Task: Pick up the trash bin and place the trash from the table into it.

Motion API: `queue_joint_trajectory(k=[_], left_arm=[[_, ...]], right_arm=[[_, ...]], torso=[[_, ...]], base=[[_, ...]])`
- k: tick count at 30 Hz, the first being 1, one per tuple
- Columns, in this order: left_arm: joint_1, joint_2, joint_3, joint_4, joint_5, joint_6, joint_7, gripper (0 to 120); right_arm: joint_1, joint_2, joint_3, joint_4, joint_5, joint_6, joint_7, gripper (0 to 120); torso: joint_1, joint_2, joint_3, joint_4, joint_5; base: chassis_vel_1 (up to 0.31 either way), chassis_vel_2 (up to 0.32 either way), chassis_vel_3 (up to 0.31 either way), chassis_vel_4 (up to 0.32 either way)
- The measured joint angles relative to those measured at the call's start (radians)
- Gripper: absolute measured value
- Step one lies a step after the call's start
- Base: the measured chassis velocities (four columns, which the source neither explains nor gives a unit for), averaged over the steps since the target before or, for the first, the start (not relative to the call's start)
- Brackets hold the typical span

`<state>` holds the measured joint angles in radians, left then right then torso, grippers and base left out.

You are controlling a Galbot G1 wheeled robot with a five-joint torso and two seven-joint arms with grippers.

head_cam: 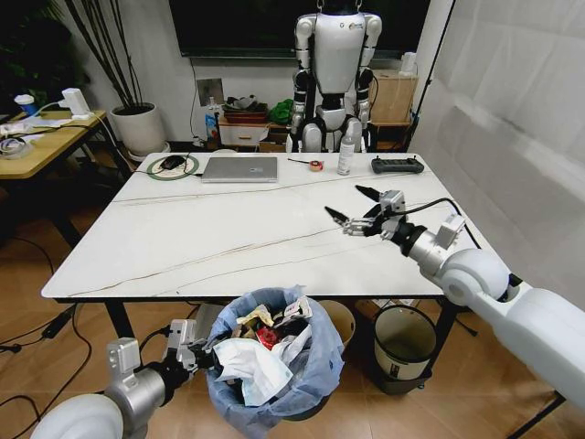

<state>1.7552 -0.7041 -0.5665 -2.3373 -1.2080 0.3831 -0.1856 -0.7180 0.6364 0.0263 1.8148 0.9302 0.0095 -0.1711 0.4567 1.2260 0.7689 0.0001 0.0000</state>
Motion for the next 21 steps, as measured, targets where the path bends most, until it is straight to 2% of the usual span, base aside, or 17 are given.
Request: queue_joint_trajectory(k=[3,13,19,21], left_arm=[[-0.001,-0.010,0.002,0.006,0.009,-0.001,0.005,0],[0.017,-0.039,-0.005,0.002,0.040,-0.006,0.013,0],[0.027,-0.038,-0.009,0.002,0.047,-0.009,0.017,0],[0.027,-0.037,-0.010,0.001,0.047,-0.009,0.017,0]], right_arm=[[-0.102,0.019,0.117,0.000,0.000,-0.039,0.018,100],[-0.236,0.046,0.272,0.036,-0.018,-0.063,0.052,100],[-0.421,0.073,0.443,0.076,-0.100,-0.067,0.102,100],[-0.455,0.083,0.470,0.082,-0.118,-0.070,0.116,100]], torso=[[0.000,0.000,0.000,-0.0005,0.0003],[0.000,0.000,0.000,0.0000,0.0002],[0.000,0.000,0.000,-0.0002,0.0001],[0.000,0.000,0.000,-0.0003,0.0001]], base=[[0.000,0.000,0.000,0.000],[0.000,0.000,0.000,0.000],[0.000,0.000,0.000,0.000],[0.000,0.000,0.000,0.000]])
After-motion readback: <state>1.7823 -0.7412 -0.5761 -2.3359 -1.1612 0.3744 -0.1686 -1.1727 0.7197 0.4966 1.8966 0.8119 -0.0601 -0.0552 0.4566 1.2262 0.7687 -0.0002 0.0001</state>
